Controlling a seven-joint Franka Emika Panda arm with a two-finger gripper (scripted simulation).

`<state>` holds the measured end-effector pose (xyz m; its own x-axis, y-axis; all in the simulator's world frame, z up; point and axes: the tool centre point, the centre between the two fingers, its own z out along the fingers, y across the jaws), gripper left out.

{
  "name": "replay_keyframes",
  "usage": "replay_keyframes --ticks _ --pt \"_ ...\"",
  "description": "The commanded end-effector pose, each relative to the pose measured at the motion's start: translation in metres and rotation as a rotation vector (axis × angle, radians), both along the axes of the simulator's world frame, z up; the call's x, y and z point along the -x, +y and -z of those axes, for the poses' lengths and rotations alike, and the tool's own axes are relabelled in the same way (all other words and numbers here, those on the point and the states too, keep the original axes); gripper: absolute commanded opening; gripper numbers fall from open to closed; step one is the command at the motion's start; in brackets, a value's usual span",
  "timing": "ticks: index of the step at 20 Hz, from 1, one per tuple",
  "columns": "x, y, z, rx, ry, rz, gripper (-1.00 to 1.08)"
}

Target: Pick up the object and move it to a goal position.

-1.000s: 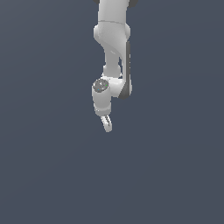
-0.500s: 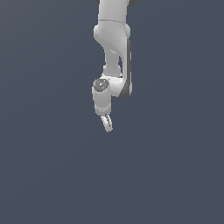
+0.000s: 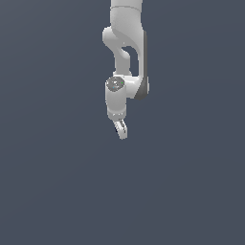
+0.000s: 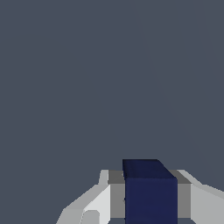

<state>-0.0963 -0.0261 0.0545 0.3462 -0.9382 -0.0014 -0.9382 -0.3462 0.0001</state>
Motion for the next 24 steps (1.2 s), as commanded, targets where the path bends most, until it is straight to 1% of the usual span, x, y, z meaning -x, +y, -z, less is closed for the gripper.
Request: replay_keyframes --ticks 1,8,24 --pt "0.002 0.009 -0.017 0.000 -0.001 0.000 -1.00" --pt "0.010 0.042 -0.078 0.000 0.000 0.001 -1.00" --pt "0.029 0.128 -0.240 0.007 -0.002 0.002 -1.00"
